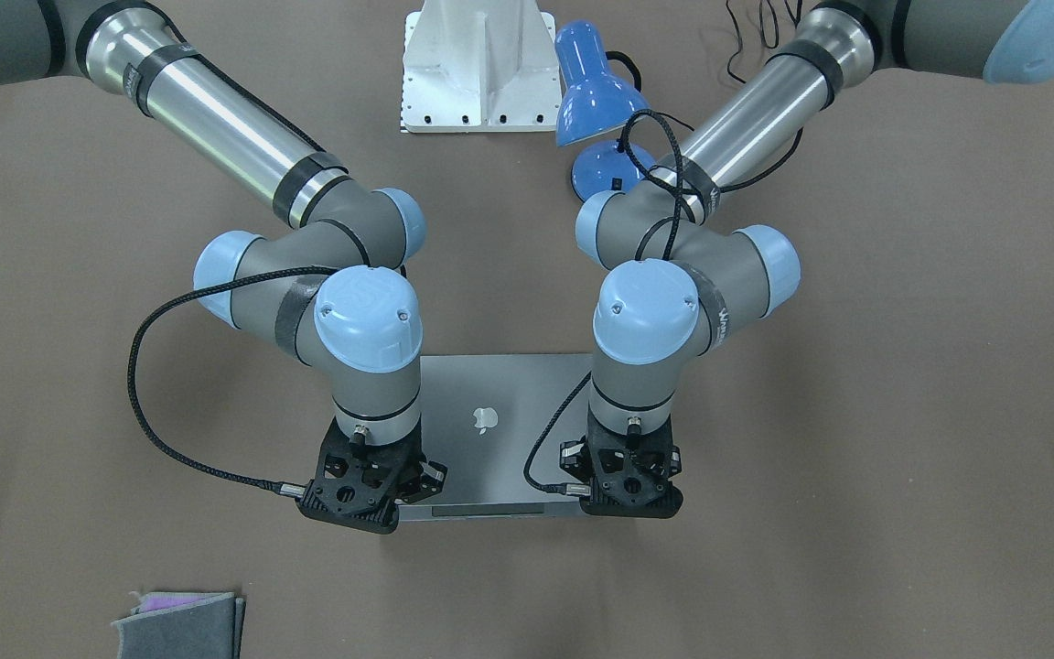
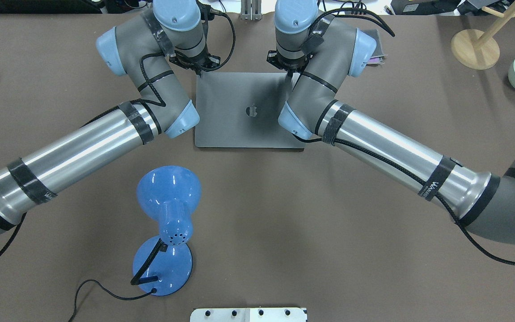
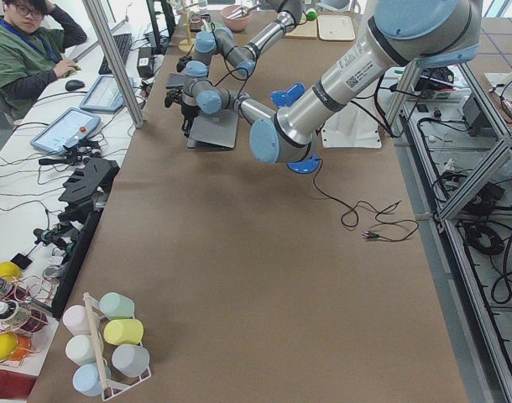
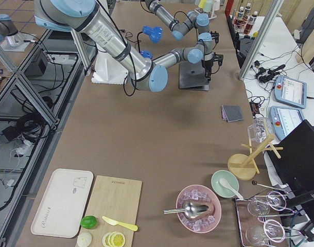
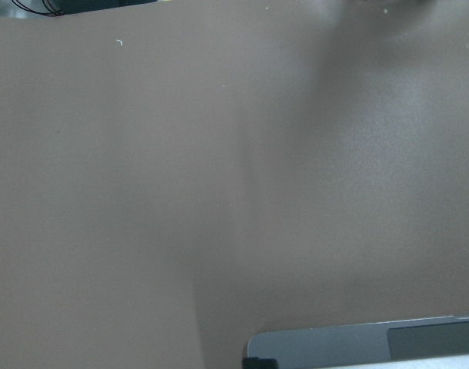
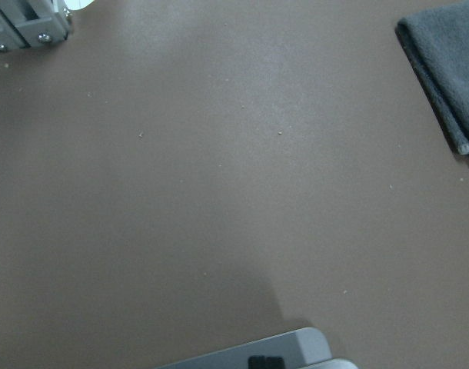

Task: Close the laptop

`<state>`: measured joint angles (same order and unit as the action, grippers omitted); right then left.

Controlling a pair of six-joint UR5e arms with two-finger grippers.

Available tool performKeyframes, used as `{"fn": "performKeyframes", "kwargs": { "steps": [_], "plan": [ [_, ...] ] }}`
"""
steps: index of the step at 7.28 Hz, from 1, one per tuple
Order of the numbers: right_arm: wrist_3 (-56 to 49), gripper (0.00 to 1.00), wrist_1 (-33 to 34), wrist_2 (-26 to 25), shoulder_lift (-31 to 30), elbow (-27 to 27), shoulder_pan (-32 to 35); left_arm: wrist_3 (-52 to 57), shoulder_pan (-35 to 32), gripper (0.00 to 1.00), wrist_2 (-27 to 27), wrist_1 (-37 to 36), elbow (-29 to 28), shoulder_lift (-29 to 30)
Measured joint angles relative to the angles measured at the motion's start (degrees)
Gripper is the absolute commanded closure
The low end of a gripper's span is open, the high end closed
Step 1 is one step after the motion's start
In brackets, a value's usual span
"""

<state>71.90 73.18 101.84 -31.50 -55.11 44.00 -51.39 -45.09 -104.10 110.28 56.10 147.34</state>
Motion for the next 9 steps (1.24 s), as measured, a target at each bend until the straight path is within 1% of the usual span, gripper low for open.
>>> {"fn": "performKeyframes", "kwargs": {
  "steps": [3,9],
  "plan": [
    [0.0,1.00,-2.1,0.0,0.4,2.6,-0.4,0.0,1.4,1.00,2.1,1.8,-2.9,0.6],
    [0.0,1.00,-3.0,-0.1,0.4,3.6,-1.6,-0.5,2.7,1.00,3.7,1.9,-3.7,0.7]
  ]
}}
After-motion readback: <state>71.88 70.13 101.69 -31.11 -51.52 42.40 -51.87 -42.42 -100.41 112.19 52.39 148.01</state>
